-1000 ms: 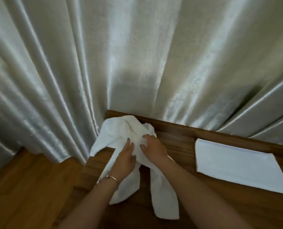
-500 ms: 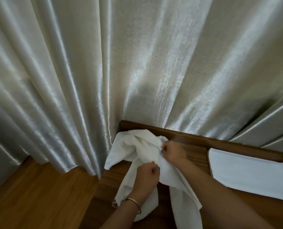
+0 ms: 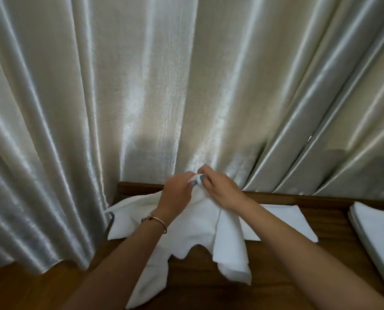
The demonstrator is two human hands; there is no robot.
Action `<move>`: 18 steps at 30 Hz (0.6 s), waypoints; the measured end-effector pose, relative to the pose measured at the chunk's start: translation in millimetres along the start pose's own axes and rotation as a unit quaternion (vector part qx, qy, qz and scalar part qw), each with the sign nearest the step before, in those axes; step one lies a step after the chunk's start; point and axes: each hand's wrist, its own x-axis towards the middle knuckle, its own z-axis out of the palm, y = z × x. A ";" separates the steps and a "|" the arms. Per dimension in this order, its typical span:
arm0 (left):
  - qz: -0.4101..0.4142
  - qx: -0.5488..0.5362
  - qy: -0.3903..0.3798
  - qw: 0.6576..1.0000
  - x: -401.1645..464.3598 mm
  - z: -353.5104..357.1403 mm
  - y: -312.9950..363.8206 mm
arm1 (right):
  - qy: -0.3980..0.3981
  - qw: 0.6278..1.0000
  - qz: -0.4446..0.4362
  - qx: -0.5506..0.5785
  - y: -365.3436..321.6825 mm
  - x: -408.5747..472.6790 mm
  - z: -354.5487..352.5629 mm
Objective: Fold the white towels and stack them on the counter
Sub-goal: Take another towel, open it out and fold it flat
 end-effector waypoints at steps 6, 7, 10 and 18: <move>-0.032 0.009 -0.092 0.995 15.0 1.8 38.6 | 0.079 0.996 0.000 0.039 17.4 -59.7 -95.8; -0.031 0.010 -0.095 0.995 17.2 4.8 40.7 | 0.091 0.995 0.001 0.044 24.5 -71.0 -108.7; -0.034 0.008 -0.091 0.995 24.2 13.1 46.8 | 0.085 0.996 0.018 -0.035 53.7 -99.8 -140.2; -0.062 0.088 -0.092 0.990 35.8 25.8 40.4 | 0.082 0.955 0.167 -0.232 133.8 -144.8 -175.2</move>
